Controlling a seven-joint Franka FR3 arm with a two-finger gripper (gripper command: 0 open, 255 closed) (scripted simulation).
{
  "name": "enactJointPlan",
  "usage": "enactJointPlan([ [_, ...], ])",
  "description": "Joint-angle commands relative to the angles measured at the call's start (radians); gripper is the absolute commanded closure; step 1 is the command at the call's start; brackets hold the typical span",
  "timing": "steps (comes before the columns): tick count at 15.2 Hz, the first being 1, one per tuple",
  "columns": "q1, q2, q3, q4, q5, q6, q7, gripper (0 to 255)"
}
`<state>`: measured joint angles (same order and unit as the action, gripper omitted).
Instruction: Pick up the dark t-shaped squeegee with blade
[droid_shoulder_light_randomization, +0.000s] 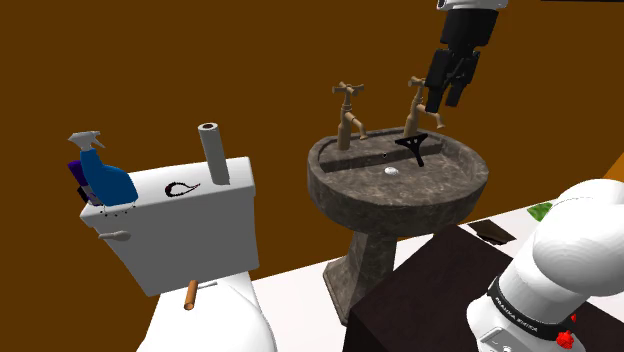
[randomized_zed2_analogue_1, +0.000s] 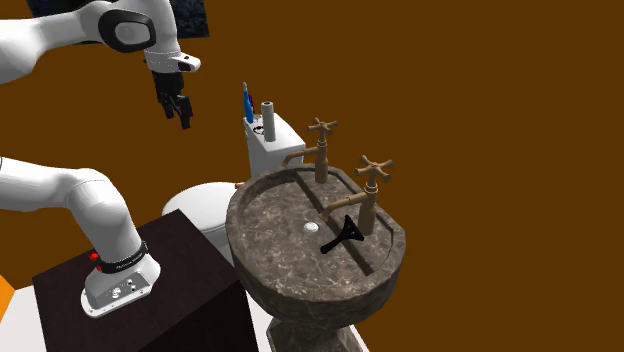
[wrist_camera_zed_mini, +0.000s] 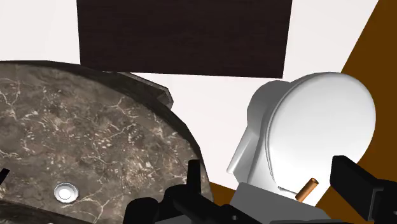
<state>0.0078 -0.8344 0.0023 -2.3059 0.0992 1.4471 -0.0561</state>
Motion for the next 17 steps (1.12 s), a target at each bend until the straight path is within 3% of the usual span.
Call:
enactJointPlan([
  [1, 0.000, 0.000, 0.000, 0.000, 0.000, 0.000, 0.000, 0],
  [9, -0.059, 0.054, -0.079, -0.156, -0.101, 0.261, -0.083, 0],
  [17, -0.119, 0.199, -0.171, -0.234, -0.187, 0.544, -0.153, 0],
])
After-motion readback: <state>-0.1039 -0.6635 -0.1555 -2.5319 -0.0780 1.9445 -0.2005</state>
